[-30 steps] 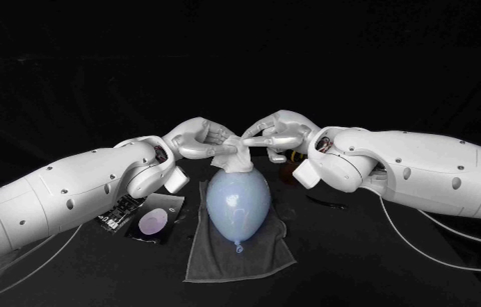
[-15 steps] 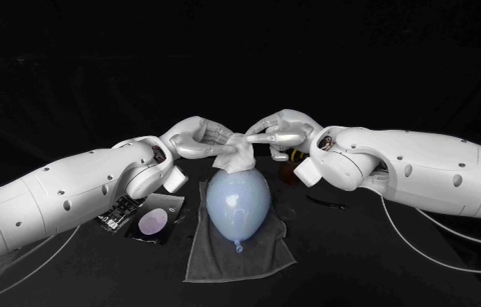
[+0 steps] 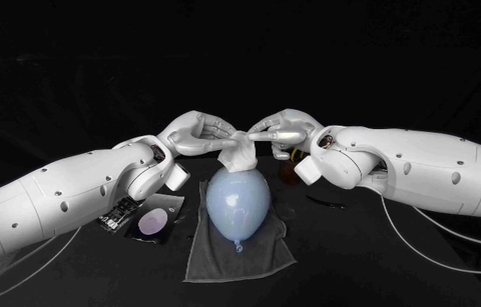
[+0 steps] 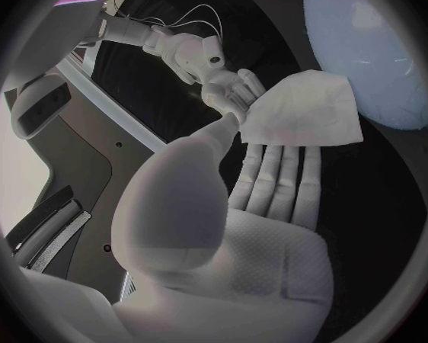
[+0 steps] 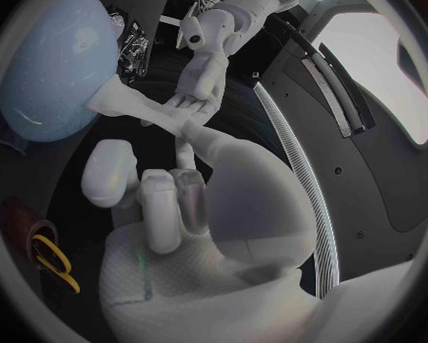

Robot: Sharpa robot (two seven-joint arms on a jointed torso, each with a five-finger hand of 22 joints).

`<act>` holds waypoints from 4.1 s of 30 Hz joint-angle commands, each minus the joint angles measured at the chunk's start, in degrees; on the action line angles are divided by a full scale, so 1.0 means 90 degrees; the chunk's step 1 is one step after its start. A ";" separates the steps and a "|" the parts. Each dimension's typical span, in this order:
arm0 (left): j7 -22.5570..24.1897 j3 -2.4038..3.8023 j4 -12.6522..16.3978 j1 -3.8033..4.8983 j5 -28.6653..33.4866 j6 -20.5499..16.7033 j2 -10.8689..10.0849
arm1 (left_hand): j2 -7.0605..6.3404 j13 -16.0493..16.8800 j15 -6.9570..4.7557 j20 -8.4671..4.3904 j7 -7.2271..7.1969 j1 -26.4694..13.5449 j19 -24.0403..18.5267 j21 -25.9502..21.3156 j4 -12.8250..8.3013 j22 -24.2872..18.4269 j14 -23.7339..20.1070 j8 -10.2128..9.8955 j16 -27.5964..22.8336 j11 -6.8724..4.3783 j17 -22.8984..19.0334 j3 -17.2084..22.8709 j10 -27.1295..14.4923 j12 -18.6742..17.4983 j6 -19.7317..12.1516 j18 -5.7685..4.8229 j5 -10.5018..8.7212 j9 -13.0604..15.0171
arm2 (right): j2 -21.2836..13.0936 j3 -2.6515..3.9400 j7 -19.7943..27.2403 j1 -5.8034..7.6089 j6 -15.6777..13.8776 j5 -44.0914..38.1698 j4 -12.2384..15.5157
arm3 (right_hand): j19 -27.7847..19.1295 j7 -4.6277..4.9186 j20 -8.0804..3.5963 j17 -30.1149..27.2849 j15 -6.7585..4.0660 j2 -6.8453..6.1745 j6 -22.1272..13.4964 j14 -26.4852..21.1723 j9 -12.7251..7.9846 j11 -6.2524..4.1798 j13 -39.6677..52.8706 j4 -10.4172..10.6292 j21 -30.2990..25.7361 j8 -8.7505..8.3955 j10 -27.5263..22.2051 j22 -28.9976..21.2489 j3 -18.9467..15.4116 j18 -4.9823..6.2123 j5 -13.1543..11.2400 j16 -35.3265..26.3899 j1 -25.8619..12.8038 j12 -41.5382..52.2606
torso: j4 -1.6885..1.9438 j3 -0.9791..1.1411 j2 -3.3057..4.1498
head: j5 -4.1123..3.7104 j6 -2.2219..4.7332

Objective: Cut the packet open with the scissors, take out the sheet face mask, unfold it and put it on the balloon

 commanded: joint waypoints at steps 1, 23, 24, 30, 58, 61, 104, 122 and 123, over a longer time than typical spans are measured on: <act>0.0175 0.0006 -0.0009 0.0007 0.0193 -0.0483 0.0032 | 0.0082 0.0019 -0.0022 -0.0005 0.0069 0.0085 0.0121 -0.0023 0.0062 -0.0016 0.0086 0.0077 0.0141 -0.0034 0.0043 0.0002 0.0104 0.0094 0.0102 0.0133 0.0012 0.0006 | 0.0011 0.0005 -0.0033 0.0004 -0.0040 0.0054 0.0000 | 0.0045 -0.0012 -0.0005 0.1676 -0.0055 0.0067 0.0036 0.0663 0.0219 -0.0050 0.1565 0.0004 0.0019 0.0019 0.0602 0.0499 0.0050 0.0082 0.0038 0.0032 0.0025 0.0008 | 0.0002 0.0001 -0.0001 | 0.0009 -0.0002; -0.0172 0.0112 0.0260 -0.0010 0.1233 -0.1719 -0.0455 | 0.0361 0.0166 -0.0381 -0.0318 -0.0057 0.0646 0.1453 0.0618 0.0178 0.0215 0.0999 0.0506 0.1772 -0.0242 0.0555 0.0225 0.0344 0.0846 0.0164 0.0337 0.0025 -0.0020 | -0.0128 0.0005 0.0068 0.0015 -0.0849 0.0687 0.0013 | 0.0044 -0.0016 -0.0008 0.1676 -0.0058 0.0065 0.0035 0.0663 0.0230 -0.0054 0.1569 -0.0018 0.0011 0.0039 0.0604 0.0498 0.0091 0.0084 0.0038 0.0032 -0.0009 0.0012 | -0.0005 -0.0010 0.0010 | -0.0057 0.0041; -0.0245 0.0134 0.0386 -0.0014 0.1307 -0.1669 -0.0525 | 0.0398 0.0218 -0.0470 -0.0431 -0.0127 0.0641 0.1648 0.0795 0.0169 0.0306 0.1193 0.0567 0.1978 -0.0322 0.0644 0.0224 0.0478 0.0964 0.0262 0.0335 -0.0007 -0.0006 | -0.0141 0.0005 0.0069 0.0016 -0.0931 0.0731 0.0019 | 0.0044 -0.0016 -0.0008 0.1676 -0.0058 0.0065 0.0035 0.0663 0.0230 -0.0054 0.1569 -0.0018 0.0011 0.0039 0.0604 0.0498 0.0091 0.0084 0.0038 0.0032 -0.0009 0.0012 | -0.0004 -0.0017 0.0016 | -0.0063 0.0037; -0.0722 0.0179 0.0910 -0.0025 0.1662 -0.1227 -0.0730 | 0.0659 0.0620 -0.0911 -0.1128 -0.0411 0.0264 0.2744 0.2277 0.0491 0.1130 0.2482 0.0692 0.3566 -0.0671 0.1424 0.0359 0.0786 0.1630 0.0451 0.0301 0.0021 -0.0008 | -0.0164 0.0004 0.0091 0.0019 -0.1165 0.0852 0.0040 | 0.0041 -0.0017 -0.0009 0.1676 -0.0059 0.0063 0.0035 0.0663 0.0232 -0.0055 0.1564 -0.0023 0.0002 0.0044 0.0601 0.0495 0.0098 0.0086 0.0038 0.0032 -0.0015 0.0006 | 0.0010 -0.0017 -0.0001 | -0.0089 0.0017; -0.2220 0.0178 0.0922 -0.0036 0.3355 -0.1260 0.0162 | 0.0607 0.1710 -0.0844 -0.1065 -0.0307 -0.1588 0.2028 0.3309 0.1324 0.1893 0.2288 0.0746 0.3476 -0.0583 0.1803 -0.0077 0.0134 0.2954 0.0187 0.0303 0.0013 -0.0083 | -0.0060 0.0003 0.0274 0.0004 -0.1143 0.0915 0.0185 | 0.0033 -0.0020 -0.0012 0.1676 -0.0063 0.0044 0.0024 0.0663 0.0241 -0.0058 0.1543 -0.0067 -0.0019 0.0062 0.0588 0.0491 0.0148 0.0091 0.0038 0.0032 -0.0048 -0.0022 | -0.0004 -0.0007 -0.0003 | -0.0018 0.0058; -0.2243 0.0178 0.0905 -0.0035 0.3369 -0.1250 0.0222 | 0.0588 0.1690 -0.0843 -0.1062 -0.0309 -0.1576 0.2033 0.3290 0.1322 0.1878 0.2289 0.0750 0.3457 -0.0584 0.1796 -0.0100 0.0145 0.2939 0.0195 0.0305 0.0013 -0.0088 | -0.0033 0.0003 0.0273 0.0002 -0.1103 0.0884 0.0190 | 0.0031 -0.0020 -0.0013 0.1676 -0.0063 0.0041 0.0021 0.0663 0.0242 -0.0058 0.1542 -0.0072 -0.0025 0.0064 0.0587 0.0489 0.0153 0.0092 0.0038 0.0032 -0.0051 -0.0024 | -0.0002 -0.0009 -0.0002 | -0.0015 0.0044; -0.1973 0.0179 0.0939 -0.0037 0.3680 -0.1452 0.0344 | 0.0665 0.0930 -0.0994 -0.1161 -0.0536 -0.0198 0.2220 0.2980 0.1037 0.1625 0.2348 0.0672 0.3176 -0.0784 0.1778 0.0357 0.0952 0.2037 0.0707 0.0309 0.0014 -0.0350 | 0.0053 -0.0002 0.0169 -0.0025 -0.0797 0.0665 0.0216 | 0.0017 -0.0016 -0.0013 0.1676 -0.0063 0.0038 0.0006 0.0663 0.0246 -0.0056 0.1524 -0.0095 -0.0054 0.0069 0.0575 0.0480 0.0180 0.0097 0.0038 0.0032 -0.0071 -0.0047 | -0.0004 -0.0014 -0.0002 | 0.0028 0.0028; -0.1845 0.0179 0.0958 -0.0037 0.3679 -0.1324 0.0319 | 0.0381 0.0718 -0.0921 -0.1120 -0.0449 -0.0930 0.2174 0.2906 0.1328 0.1582 0.2292 0.0602 0.3105 -0.0705 0.1806 0.0108 0.1174 0.1725 0.0724 0.0292 0.0011 -0.0445 | 0.0074 -0.0002 0.0155 -0.0026 -0.0827 0.0643 0.0158 | 0.0019 -0.0014 -0.0013 0.1676 -0.0062 0.0039 0.0002 0.0663 0.0247 -0.0055 0.1525 -0.0100 -0.0050 0.0072 0.0576 0.0482 0.0189 0.0096 0.0038 0.0032 -0.0080 -0.0046 | -0.0004 -0.0013 -0.0001 | 0.0025 0.0034; -0.1838 0.0179 0.0957 -0.0037 0.3679 -0.1313 0.0317 | 0.0393 0.0709 -0.0920 -0.1114 -0.0448 -0.1040 0.2174 0.2893 0.1331 0.1573 0.2288 0.0584 0.3103 -0.0703 0.1811 0.0038 0.1178 0.1708 0.0725 0.0295 0.0011 -0.0463 | 0.0074 -0.0002 0.0154 -0.0026 -0.0828 0.0642 0.0157 | 0.0019 -0.0014 -0.0013 0.1676 -0.0062 0.0039 0.0002 0.0663 0.0247 -0.0055 0.1525 -0.0100 -0.0050 0.0072 0.0576 0.0482 0.0189 0.0096 0.0038 0.0032 -0.0080 -0.0046 | -0.0005 -0.0012 -0.0002 | 0.0024 0.0035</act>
